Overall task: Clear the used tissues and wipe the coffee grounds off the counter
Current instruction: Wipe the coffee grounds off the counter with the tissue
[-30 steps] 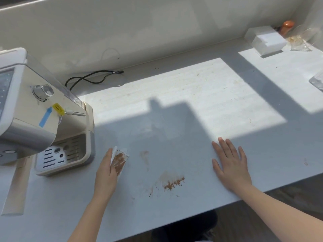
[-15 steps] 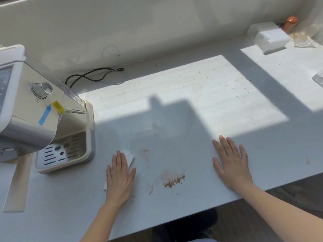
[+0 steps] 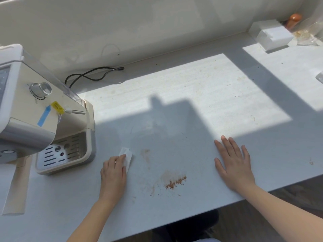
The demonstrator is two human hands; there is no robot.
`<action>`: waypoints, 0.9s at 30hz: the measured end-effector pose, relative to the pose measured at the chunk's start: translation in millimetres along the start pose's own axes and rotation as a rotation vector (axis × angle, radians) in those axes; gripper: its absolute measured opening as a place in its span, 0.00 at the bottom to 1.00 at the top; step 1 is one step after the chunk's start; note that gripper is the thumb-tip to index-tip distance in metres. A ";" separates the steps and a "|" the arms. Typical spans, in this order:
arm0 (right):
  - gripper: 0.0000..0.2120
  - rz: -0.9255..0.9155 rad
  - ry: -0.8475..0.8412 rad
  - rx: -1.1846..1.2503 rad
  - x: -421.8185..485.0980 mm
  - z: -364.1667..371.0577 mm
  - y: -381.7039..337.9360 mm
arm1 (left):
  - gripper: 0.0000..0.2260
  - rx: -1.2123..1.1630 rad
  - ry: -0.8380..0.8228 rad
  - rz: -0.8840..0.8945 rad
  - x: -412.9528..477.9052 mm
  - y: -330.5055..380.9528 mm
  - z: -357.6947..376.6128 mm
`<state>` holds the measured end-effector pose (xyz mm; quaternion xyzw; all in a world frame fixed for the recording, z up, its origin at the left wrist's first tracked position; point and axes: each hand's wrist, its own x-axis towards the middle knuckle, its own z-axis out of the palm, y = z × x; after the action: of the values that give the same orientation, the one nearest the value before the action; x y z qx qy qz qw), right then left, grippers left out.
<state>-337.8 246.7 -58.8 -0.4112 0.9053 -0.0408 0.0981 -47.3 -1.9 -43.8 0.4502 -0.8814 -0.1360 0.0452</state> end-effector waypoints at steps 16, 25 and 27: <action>0.29 0.004 0.022 0.015 0.2 2.6 0.7 | 0.38 0.069 -0.285 0.205 46.5 -24.6 4.3; 0.29 0.006 0.028 -0.004 0.8 7.4 1.7 | 0.39 0.076 -0.312 0.225 150.2 -13.9 5.4; 0.29 0.007 0.025 -0.008 1.5 7.6 1.8 | 0.40 0.101 -0.349 0.329 160.5 -9.3 6.6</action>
<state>-338.5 246.8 -66.8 -0.4080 0.9080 -0.0421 0.0853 -136.2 -135.1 -59.5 0.2721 -0.9429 -0.1581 -0.1088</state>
